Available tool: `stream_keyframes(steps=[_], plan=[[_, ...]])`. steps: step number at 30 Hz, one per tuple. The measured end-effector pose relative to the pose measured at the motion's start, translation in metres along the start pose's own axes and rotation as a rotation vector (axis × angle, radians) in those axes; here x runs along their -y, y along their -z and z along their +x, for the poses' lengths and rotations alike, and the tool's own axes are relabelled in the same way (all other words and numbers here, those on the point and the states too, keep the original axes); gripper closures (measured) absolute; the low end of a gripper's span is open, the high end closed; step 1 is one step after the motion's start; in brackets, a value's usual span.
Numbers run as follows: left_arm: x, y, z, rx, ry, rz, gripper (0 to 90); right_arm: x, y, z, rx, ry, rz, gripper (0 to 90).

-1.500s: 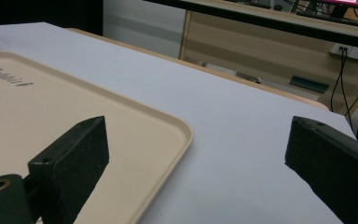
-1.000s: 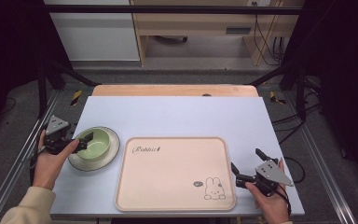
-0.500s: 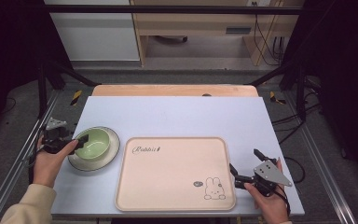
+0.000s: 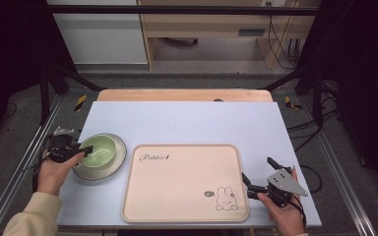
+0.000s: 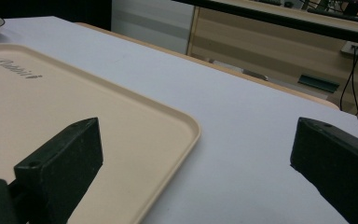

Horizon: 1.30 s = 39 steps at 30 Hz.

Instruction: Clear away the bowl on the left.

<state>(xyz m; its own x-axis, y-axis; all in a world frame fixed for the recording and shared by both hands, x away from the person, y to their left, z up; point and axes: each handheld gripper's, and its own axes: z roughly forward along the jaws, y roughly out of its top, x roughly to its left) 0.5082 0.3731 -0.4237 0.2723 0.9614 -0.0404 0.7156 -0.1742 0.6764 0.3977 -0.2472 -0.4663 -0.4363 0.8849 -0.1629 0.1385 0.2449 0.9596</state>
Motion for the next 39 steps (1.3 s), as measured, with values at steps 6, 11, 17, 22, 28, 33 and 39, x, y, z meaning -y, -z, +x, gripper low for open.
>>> stream_keyframes(steps=[6, 11, 17, 22, 28, 33, 39], plan=[[0.005, -0.004, 0.005, 0.022, 0.04, 0.034, 57.3, 0.0, 0.0, 0.0, -0.002, 0.002, 0.0, 2.7], [0.006, -0.007, 0.008, 0.052, 0.07, 0.045, 66.3, -0.001, 0.0, 0.001, 0.0, -0.001, -0.007, 2.9], [0.007, -0.009, 0.011, 0.076, 0.08, 0.062, 79.5, -0.001, 0.0, 0.0, -0.003, 0.0, -0.005, 2.9], [0.007, -0.006, 0.013, 0.101, 0.13, 0.053, 83.5, -0.001, 0.0, 0.0, -0.004, 0.003, -0.005, 2.9], [0.007, 0.0, 0.011, 0.092, 0.163, 0.022, 83.0, -0.001, 0.001, 0.0, -0.004, 0.001, -0.008, 2.9], [0.001, 0.007, 0.007, 0.078, 0.156, -0.002, 82.2, -0.001, 0.001, 0.0, -0.002, 0.001, -0.009, 2.9], [-0.003, 0.013, 0.005, 0.099, 0.166, -0.026, 82.1, -0.001, 0.001, 0.0, 0.0, 0.005, -0.013, 2.9]])
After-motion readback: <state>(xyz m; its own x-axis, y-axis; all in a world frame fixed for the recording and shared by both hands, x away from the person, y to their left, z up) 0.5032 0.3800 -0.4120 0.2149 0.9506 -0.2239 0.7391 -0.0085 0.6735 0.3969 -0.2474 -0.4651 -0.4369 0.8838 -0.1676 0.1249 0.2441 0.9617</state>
